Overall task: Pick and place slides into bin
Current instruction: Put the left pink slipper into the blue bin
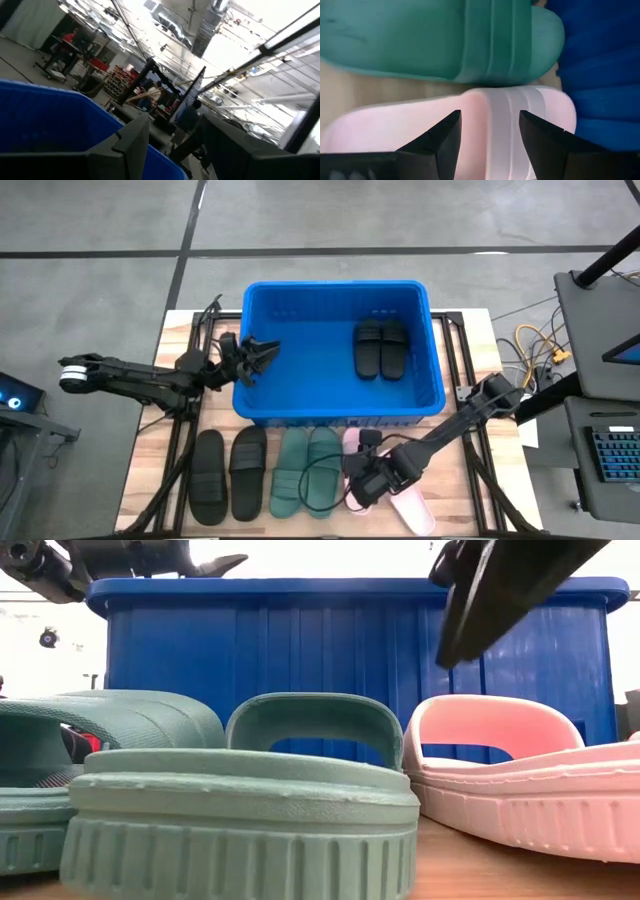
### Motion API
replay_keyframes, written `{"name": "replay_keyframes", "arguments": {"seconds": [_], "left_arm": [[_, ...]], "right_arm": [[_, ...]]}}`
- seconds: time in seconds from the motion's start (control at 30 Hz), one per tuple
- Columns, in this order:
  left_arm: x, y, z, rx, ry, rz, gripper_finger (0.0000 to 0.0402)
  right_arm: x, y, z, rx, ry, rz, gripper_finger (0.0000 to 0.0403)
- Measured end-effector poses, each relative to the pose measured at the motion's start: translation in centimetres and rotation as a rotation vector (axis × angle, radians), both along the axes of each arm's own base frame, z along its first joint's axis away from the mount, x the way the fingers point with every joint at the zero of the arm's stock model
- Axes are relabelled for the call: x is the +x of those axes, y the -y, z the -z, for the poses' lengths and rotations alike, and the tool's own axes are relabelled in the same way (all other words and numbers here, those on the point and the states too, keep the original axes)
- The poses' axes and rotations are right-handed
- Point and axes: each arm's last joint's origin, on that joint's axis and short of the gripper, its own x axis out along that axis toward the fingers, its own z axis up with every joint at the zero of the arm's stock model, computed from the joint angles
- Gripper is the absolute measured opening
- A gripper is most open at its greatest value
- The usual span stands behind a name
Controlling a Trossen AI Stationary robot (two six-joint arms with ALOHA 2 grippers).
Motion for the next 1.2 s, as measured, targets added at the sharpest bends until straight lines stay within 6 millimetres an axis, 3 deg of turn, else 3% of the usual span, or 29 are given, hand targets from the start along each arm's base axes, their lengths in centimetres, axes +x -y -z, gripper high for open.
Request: {"name": "replay_keyframes", "arguments": {"seconds": [0.27,0.47,0.63,0.8,0.87,1.03,1.2], "left_arm": [[0.0,0.0,0.0,-0.060,0.022,0.041,0.0169],[0.0,0.0,0.0,-0.059,0.021,0.043,0.0169],[0.0,0.0,0.0,-0.059,0.021,0.042,0.0169],[0.0,0.0,0.0,-0.055,0.017,0.040,0.0169],[0.0,0.0,0.0,-0.055,0.017,0.040,0.0169],[0.0,0.0,0.1,-0.053,0.014,0.039,0.0169],[0.0,0.0,0.1,-0.053,0.012,0.039,0.0169]], "right_arm": [[0.4,-0.2,2.9,-0.081,-0.089,-0.012,0.0191],[0.3,0.0,3.4,-0.144,-0.093,0.008,0.0174],[-0.1,0.4,2.8,-0.183,-0.100,0.019,0.0118],[-0.5,0.4,2.9,-0.151,-0.152,0.018,0.0027],[-0.5,0.4,2.8,-0.141,-0.161,0.017,0.0017],[-0.7,0.6,1.4,-0.112,-0.132,0.049,0.0011],[-0.8,0.7,-2.8,-0.045,-0.017,0.053,0.0010]]}}
